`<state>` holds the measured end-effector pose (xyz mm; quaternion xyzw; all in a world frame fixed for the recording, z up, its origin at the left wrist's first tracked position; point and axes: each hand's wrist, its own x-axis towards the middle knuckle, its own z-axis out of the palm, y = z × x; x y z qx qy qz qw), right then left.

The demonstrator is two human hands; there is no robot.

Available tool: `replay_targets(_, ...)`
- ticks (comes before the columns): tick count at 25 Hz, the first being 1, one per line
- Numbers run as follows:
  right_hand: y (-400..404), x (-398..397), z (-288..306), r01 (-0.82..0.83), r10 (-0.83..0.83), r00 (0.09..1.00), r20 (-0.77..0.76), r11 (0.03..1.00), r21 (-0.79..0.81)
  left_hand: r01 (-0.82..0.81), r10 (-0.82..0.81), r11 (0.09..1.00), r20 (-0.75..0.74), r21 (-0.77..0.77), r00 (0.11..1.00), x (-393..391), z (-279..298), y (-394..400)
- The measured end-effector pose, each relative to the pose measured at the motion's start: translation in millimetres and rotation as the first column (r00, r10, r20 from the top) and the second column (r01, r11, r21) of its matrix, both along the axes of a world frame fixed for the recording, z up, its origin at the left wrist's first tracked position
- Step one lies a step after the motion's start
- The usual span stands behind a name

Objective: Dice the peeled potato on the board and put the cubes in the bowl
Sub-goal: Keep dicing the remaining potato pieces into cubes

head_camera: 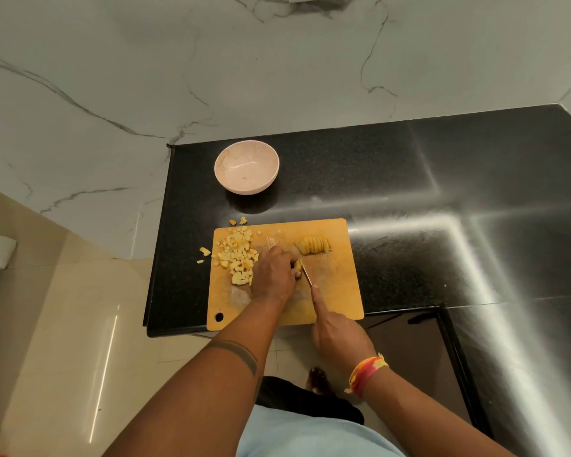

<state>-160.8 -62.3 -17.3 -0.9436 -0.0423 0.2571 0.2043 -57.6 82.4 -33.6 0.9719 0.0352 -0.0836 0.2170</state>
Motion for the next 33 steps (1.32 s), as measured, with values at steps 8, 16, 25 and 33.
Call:
replay_targets(8, 3.0, -0.2, 14.5, 0.080, -0.081, 0.997, 0.016, 0.995, 0.063, 0.044, -0.044, 0.999, 0.033, -0.017, 0.998, -5.1, -0.6, 5.0)
replay_targets(16, 19.6, 24.1, 7.3, 0.056, -0.058, 0.998, 0.031, 0.996, 0.070, 0.025, -0.024, 0.999, 0.044, -0.029, 0.999, -9.0, -4.7, 15.1)
replay_targets(25, 23.5, 23.7, -5.8, -0.032, 0.037, 0.994, 0.106, 0.998, -0.048, 0.018, -0.017, 1.000, 0.068, -0.011, 0.998, -9.7, -6.9, 13.8)
replay_targets(33, 22.7, 23.7, -14.5, -0.089, 0.096, 0.992, 0.080, 0.992, -0.091, 0.007, -0.010, 0.999, 0.057, 0.041, 0.998, -9.0, -8.4, 9.0)
